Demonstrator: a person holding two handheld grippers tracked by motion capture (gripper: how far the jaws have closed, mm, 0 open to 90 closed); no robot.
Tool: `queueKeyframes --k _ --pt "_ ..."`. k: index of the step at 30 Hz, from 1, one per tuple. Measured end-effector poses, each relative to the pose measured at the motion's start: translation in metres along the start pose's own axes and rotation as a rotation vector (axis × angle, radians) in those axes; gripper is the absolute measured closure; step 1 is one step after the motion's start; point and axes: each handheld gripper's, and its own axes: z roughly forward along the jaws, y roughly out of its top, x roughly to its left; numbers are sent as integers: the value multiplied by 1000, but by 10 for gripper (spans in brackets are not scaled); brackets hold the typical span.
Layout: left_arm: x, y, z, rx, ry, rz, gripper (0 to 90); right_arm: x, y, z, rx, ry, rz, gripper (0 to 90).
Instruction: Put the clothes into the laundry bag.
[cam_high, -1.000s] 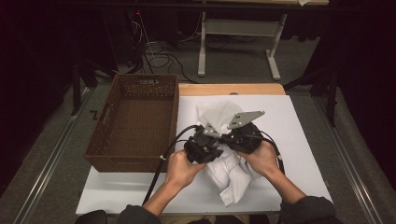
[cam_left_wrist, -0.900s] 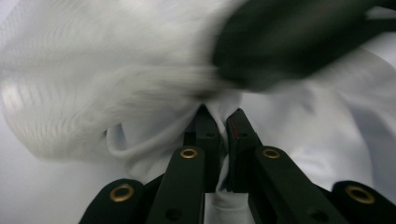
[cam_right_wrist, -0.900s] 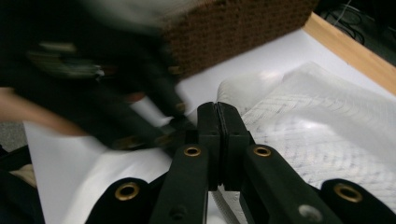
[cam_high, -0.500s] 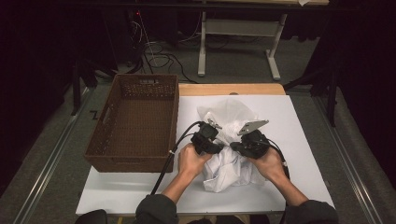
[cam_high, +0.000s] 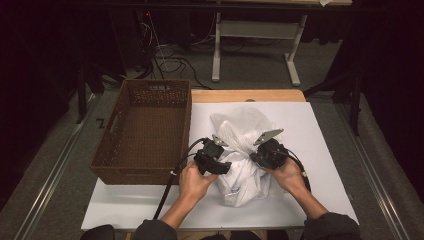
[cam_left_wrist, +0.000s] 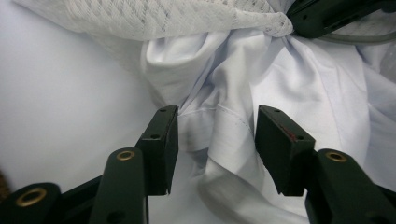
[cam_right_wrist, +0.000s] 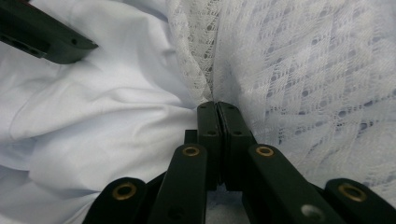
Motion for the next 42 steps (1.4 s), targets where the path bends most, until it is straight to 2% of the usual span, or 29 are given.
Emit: queueKeyframes --k 3,6,8,13,17,21,23,24,25,28,29,31,32,35,37,40,42 --pt "2 -1 10 9 -50 -22 633 0 -1 1 1 1 15 890" --pt "-3 -2 11 -21 -55 27 783 2 0 -1 -10 -5 3 863" --pt "-5 -1 8 -29 -62 39 816 3 0 -6 -29 2 9 831" --pt "-3 0 3 -35 -84 41 840 4 0 -16 -72 5 18 738" --pt "-6 1 2 -41 -95 46 846 10 8 -25 -106 -8 -1 672" --pt "-7 3 -2 -51 -114 39 848 21 19 -30 -146 -37 -43 638" --pt "-7 3 -3 -52 -119 37 849 24 26 -29 -144 -46 -52 626" --pt "-8 4 -2 -60 -119 30 850 24 28 -26 -133 -60 -50 628" --pt "-8 4 -3 -55 -121 41 850 23 31 -23 -120 -75 -53 648" --pt "-9 3 -4 -59 -128 61 852 18 35 -15 -92 -75 -45 876" --pt "-9 3 -5 -63 -139 59 852 17 36 -14 -100 -68 -38 893" --pt "-9 5 -9 -98 -186 44 855 16 38 -16 -134 -51 -34 900" --pt "-12 6 -12 -109 -197 52 856 17 39 -19 -157 -40 -32 900" --pt "-23 12 -19 -133 -212 111 859 22 46 -31 -240 13 -29 900" --pt "-28 16 -20 -146 -211 127 860 29 50 -41 -266 38 -62 900" --pt "-20 21 -9 -155 -185 85 858 37 48 -49 -308 85 -77 900" --pt "-9 23 3 -161 -171 16 837 36 42 -47 -291 92 -67 900"
